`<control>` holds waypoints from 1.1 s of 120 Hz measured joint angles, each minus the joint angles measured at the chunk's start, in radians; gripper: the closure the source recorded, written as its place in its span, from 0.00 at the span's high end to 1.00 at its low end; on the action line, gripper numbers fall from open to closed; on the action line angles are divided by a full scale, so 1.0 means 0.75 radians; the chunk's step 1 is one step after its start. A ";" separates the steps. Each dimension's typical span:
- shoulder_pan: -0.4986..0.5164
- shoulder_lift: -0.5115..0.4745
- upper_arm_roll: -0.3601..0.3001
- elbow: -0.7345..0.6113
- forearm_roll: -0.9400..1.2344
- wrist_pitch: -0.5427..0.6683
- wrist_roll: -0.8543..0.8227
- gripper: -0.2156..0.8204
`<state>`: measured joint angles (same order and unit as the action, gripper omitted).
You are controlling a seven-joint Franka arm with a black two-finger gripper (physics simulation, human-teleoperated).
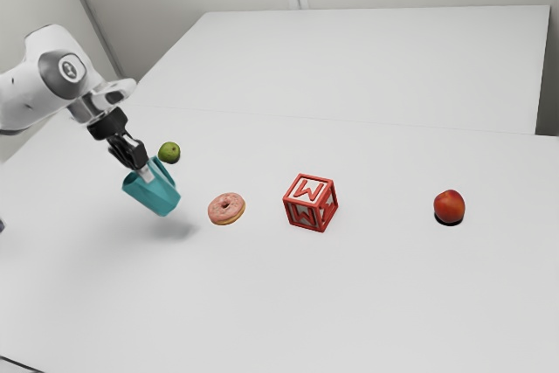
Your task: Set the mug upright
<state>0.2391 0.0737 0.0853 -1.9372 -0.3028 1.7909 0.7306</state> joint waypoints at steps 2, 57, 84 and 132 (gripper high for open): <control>-0.004 -0.003 -0.010 -0.003 0.024 0.015 -0.015 0.03; -0.046 -0.044 -0.117 -0.250 0.247 0.430 -0.336 0.03; -0.023 -0.005 -0.131 -0.260 0.268 0.495 -0.428 0.03; -0.032 0.013 -0.132 -0.251 0.264 0.514 -0.521 0.50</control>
<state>0.2149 0.0835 -0.0140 -2.1255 -0.1045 2.1764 0.3395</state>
